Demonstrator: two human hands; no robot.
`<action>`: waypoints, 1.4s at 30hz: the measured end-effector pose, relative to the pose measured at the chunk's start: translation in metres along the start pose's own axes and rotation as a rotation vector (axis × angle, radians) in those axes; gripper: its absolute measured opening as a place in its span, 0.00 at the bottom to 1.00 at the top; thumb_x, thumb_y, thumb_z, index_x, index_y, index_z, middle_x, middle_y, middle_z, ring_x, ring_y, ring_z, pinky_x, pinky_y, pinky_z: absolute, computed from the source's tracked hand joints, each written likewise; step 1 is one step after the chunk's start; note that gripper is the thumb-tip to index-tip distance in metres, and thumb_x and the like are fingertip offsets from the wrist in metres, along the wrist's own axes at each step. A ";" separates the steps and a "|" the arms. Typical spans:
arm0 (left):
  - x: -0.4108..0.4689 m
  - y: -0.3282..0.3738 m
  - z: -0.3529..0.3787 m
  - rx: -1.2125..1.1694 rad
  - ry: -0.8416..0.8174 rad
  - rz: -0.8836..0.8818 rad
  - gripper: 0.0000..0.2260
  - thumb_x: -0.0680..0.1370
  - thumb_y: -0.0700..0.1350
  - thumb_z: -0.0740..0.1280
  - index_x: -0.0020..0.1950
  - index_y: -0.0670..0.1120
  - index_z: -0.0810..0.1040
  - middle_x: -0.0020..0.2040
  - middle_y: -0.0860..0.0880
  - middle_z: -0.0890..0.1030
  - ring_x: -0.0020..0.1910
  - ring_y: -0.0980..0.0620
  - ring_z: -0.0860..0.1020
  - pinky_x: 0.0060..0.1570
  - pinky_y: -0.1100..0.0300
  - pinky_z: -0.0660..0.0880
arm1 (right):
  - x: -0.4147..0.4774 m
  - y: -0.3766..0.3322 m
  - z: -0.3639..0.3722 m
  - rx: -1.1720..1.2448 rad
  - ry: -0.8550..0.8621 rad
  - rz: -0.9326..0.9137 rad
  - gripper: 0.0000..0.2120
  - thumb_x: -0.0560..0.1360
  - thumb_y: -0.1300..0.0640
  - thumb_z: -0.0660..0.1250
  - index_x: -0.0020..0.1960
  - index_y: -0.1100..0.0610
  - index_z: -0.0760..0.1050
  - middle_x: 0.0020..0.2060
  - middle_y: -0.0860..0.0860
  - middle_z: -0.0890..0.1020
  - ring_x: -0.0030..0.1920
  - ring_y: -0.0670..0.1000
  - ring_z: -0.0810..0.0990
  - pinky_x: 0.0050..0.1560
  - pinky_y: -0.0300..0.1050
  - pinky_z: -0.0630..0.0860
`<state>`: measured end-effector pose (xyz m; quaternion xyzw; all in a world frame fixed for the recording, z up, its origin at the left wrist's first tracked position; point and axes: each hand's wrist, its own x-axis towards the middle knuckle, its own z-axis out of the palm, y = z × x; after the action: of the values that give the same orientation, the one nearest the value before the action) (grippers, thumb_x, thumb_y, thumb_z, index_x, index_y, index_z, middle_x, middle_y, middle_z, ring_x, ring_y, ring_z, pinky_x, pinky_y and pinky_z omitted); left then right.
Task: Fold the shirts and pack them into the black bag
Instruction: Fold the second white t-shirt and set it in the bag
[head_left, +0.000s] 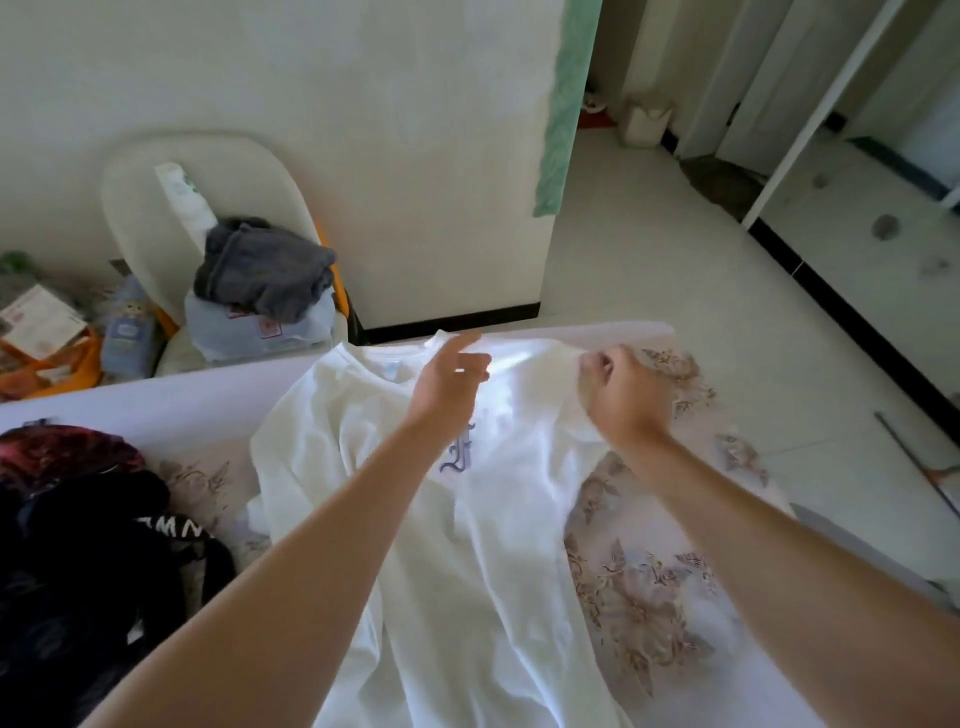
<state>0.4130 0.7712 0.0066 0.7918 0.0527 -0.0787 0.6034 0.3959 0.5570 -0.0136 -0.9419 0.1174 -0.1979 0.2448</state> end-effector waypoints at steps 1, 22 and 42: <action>-0.004 -0.002 0.004 0.099 -0.036 0.011 0.16 0.81 0.42 0.59 0.66 0.57 0.74 0.56 0.54 0.82 0.49 0.56 0.81 0.43 0.59 0.75 | 0.012 0.008 -0.006 -0.091 0.049 0.031 0.14 0.79 0.50 0.62 0.55 0.60 0.76 0.41 0.59 0.83 0.41 0.61 0.81 0.40 0.48 0.69; -0.174 -0.158 -0.092 1.251 -0.096 0.003 0.30 0.80 0.63 0.54 0.80 0.56 0.52 0.81 0.48 0.47 0.80 0.46 0.43 0.75 0.42 0.38 | -0.124 0.044 0.014 -0.688 -1.065 -0.266 0.49 0.72 0.34 0.65 0.80 0.42 0.37 0.80 0.49 0.37 0.80 0.52 0.40 0.74 0.66 0.46; -0.231 -0.114 -0.131 0.891 0.276 -0.163 0.20 0.75 0.36 0.64 0.66 0.48 0.69 0.56 0.46 0.76 0.50 0.46 0.77 0.39 0.57 0.73 | -0.247 0.031 -0.033 -0.511 -0.999 -0.653 0.48 0.67 0.47 0.70 0.80 0.48 0.48 0.80 0.55 0.49 0.80 0.55 0.52 0.72 0.52 0.62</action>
<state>0.1735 0.9301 -0.0239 0.9699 0.1554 -0.0346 0.1842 0.1570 0.5956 -0.0806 -0.9363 -0.2596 0.2339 -0.0346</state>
